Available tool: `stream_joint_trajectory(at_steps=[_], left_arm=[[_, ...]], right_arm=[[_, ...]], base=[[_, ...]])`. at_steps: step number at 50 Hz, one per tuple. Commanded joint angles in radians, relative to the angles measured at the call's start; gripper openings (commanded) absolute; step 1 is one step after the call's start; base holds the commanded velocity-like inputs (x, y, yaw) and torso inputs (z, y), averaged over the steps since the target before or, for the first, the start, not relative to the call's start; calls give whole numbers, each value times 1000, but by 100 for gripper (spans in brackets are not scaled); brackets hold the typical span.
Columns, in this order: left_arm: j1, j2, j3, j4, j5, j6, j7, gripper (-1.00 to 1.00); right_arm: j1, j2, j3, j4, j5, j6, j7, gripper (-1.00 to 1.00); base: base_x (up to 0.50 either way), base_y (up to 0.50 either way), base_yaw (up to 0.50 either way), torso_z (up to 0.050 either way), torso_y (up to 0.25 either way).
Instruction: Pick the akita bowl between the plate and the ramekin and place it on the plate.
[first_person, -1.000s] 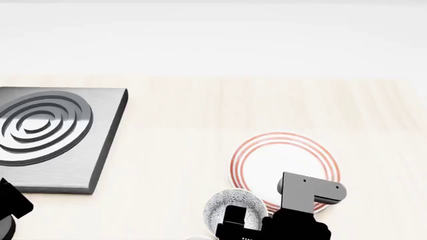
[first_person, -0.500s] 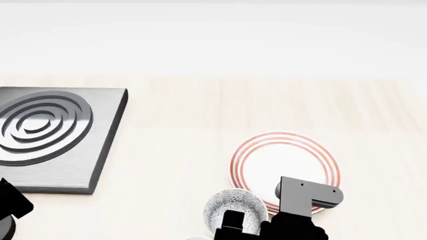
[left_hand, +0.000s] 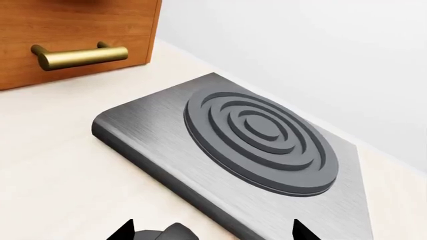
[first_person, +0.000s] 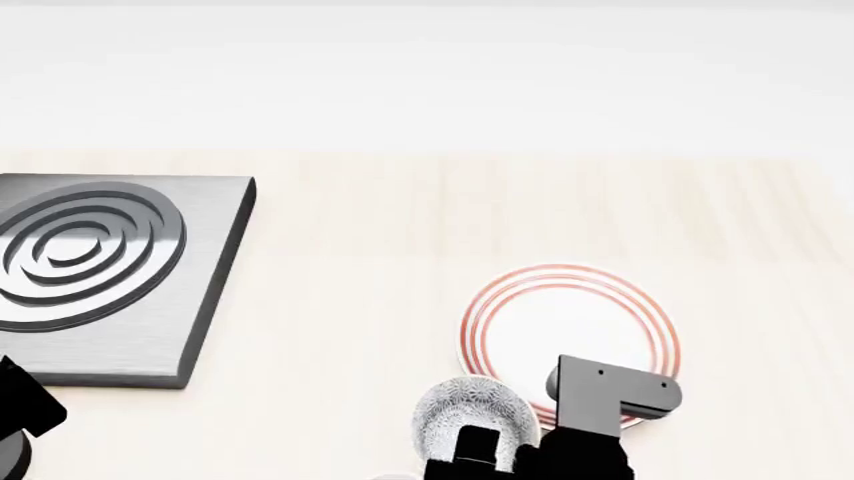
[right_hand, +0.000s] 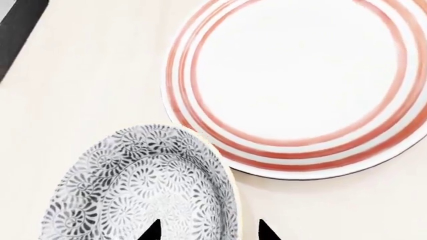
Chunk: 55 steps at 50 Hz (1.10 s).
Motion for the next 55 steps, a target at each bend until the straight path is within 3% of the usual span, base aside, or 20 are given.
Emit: stream_joint_trajectory(at_steps=[1, 10, 30, 55], left_arm=[[5, 2, 5, -10, -10, 1, -3, 100], [6, 0, 7, -6, -13, -1, -5, 100], [4, -2, 13, -10, -16, 1, -7, 100], [8, -6, 16, -10, -23, 6, -10, 100]], right_arm=[[-11, 8, -22, -19, -22, -10, 21, -100], [-14, 15, -42, -80, -33, -25, 46, -100], [72, 35, -89, -313, 10, 129, 127, -100], [309, 38, -94, -95, -11, 106, 98, -100]], base=[[0, 0, 0, 0, 0], [0, 0, 0, -1, 0], [0, 0, 0, 0, 0], [0, 0, 0, 0, 0]])
